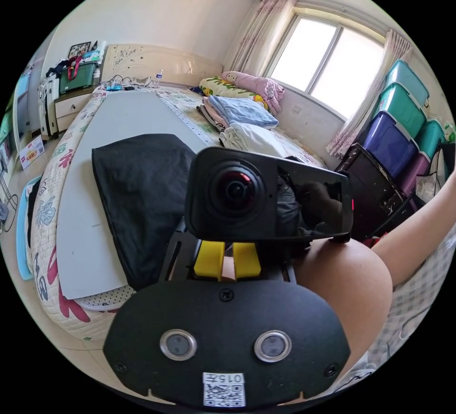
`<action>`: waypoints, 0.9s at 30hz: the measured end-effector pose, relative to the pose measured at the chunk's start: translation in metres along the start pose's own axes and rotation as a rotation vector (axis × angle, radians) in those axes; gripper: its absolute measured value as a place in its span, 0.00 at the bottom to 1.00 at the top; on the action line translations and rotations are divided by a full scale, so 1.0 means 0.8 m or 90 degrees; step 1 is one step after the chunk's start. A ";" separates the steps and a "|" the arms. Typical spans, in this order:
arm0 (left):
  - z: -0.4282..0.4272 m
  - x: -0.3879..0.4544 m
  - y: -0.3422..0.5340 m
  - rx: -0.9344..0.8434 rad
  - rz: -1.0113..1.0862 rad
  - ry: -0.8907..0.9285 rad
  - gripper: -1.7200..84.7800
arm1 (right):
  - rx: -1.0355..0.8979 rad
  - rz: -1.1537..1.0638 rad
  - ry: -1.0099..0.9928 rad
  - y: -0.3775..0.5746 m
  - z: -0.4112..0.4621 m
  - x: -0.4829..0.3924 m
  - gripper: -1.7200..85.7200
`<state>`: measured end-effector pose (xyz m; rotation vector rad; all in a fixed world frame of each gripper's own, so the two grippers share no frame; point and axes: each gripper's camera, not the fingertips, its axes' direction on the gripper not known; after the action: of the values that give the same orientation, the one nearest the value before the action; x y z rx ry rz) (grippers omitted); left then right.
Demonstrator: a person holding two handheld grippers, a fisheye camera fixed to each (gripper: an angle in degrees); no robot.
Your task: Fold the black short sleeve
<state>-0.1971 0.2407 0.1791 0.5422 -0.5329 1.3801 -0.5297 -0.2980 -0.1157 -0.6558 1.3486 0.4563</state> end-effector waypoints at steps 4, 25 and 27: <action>0.007 -0.011 0.001 0.002 -0.003 0.003 0.01 | -0.004 -0.007 0.003 -0.011 0.030 -0.025 0.14; 0.053 -0.094 0.002 -0.030 0.036 -0.001 0.01 | 0.107 0.131 0.004 0.043 0.280 -0.137 0.01; 0.039 -0.132 -0.005 -0.006 0.028 -0.060 0.02 | 0.177 0.206 0.008 0.086 0.302 -0.121 0.01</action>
<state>-0.2066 0.1401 0.1347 0.5932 -0.6308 1.3979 -0.4131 -0.0796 -0.0114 -0.2111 1.5035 0.5113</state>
